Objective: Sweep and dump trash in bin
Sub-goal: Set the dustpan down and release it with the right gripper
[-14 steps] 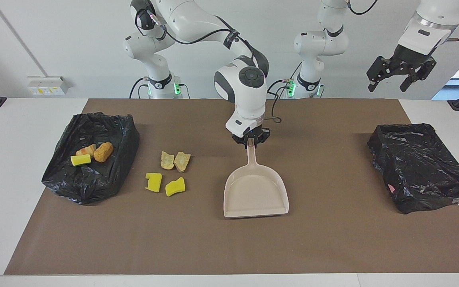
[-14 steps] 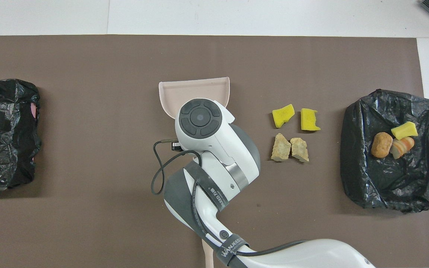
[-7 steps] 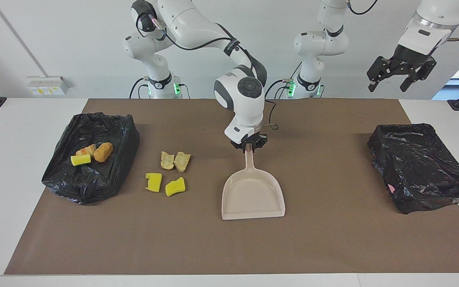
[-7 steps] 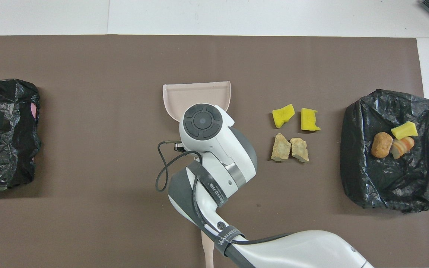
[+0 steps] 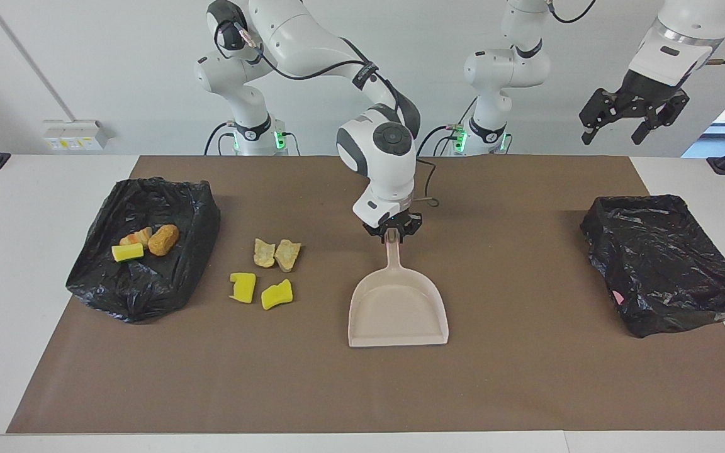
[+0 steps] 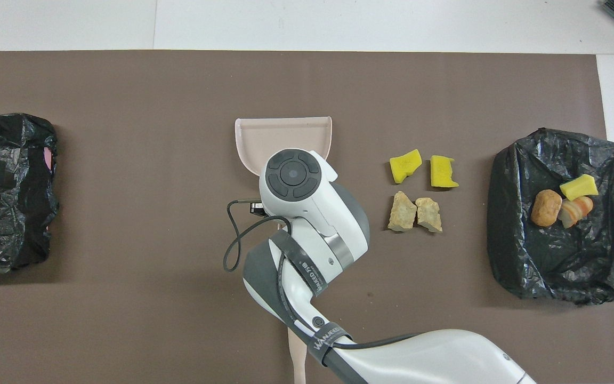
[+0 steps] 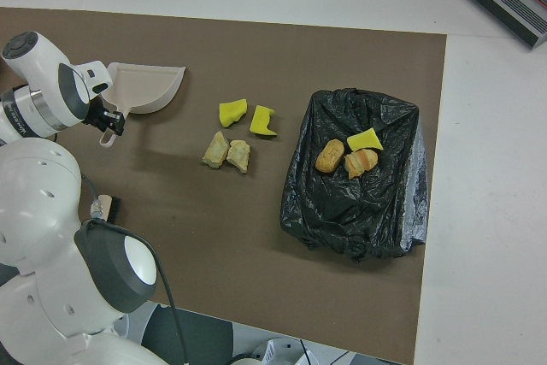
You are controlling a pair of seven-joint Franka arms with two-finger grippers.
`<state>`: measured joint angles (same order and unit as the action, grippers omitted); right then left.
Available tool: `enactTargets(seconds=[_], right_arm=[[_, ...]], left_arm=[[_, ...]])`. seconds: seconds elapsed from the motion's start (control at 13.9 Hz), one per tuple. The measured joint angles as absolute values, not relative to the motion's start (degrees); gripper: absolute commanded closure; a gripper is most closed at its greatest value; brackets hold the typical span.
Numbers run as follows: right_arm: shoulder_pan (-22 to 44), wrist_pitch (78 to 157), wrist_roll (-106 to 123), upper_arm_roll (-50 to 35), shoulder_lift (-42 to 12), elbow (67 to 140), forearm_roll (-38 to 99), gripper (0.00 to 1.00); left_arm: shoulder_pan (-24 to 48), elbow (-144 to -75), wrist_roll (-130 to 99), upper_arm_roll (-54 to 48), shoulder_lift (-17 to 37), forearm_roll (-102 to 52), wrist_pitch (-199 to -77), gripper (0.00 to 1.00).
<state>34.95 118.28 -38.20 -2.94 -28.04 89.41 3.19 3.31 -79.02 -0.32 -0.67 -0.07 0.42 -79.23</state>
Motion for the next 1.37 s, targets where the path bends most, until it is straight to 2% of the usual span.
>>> enactTargets(seconds=[0.14,0.58,0.79,1.01,1.37], right_arm=[[35.09,118.28,-38.2,-2.96,-27.97,89.4,3.18,0.01],[36.9,114.33,-38.2,-3.1,-24.35,90.09,3.21,0.0],[37.15,112.72,-38.2,-3.09,-19.5,93.39,3.7,0.0],[37.2,106.47,-37.62,-3.17,-13.26,97.71,7.16,0.0],[40.51,105.86,-37.61,-3.53,-4.32,110.18,12.94,0.0]], left_arm=[[3.31,-79.02,-0.33,-0.67,-0.07,0.42,-79.23,0.0],[3.31,-79.02,-0.33,-0.67,-0.07,0.43,-79.23,0.0],[3.31,-79.02,-0.33,-0.67,-0.07,0.43,-79.23,0.0],[3.31,-79.02,-0.33,-0.67,-0.07,0.43,-79.23,0.0],[3.31,-79.02,-0.37,-0.72,-0.07,0.43,-79.23,0.0]])
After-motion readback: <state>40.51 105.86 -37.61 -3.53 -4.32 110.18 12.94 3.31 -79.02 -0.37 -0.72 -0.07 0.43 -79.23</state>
